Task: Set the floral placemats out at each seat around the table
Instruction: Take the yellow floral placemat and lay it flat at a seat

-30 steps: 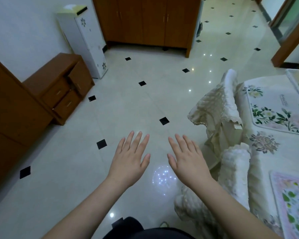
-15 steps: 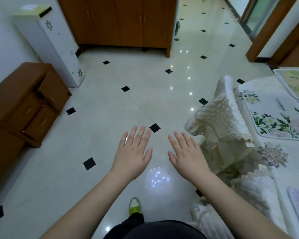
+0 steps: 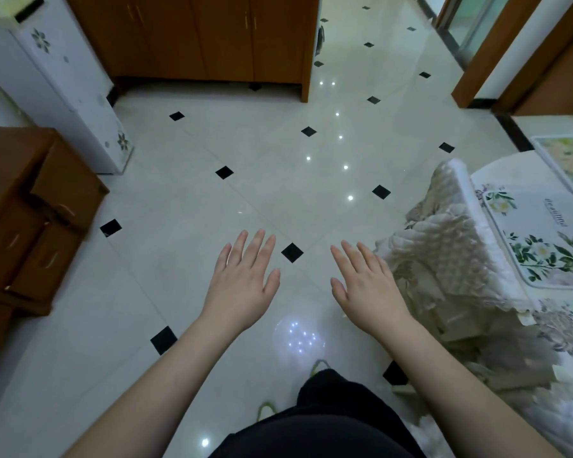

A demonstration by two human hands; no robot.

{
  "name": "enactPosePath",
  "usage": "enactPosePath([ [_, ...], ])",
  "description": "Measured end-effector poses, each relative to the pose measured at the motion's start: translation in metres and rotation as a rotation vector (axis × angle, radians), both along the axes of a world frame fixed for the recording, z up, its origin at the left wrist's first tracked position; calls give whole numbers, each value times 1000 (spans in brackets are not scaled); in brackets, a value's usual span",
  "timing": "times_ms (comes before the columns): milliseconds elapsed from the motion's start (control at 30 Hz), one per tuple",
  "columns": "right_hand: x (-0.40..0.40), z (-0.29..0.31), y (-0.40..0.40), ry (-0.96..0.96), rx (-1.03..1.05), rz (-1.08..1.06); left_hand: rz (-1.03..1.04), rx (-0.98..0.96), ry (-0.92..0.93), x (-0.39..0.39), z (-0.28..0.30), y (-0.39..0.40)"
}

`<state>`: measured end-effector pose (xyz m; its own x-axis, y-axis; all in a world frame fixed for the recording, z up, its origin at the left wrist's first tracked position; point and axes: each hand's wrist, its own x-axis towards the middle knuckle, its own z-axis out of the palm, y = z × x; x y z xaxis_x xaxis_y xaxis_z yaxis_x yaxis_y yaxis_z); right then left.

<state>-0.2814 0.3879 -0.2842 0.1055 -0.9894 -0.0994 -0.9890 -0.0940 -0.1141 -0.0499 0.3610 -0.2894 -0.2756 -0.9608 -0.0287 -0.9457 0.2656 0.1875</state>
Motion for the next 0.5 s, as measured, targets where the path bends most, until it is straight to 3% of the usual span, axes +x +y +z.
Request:
enactPosePath([
  [500, -66, -10, -197, -63, 6, -11, -104, 24, -107, -79, 2, -202],
])
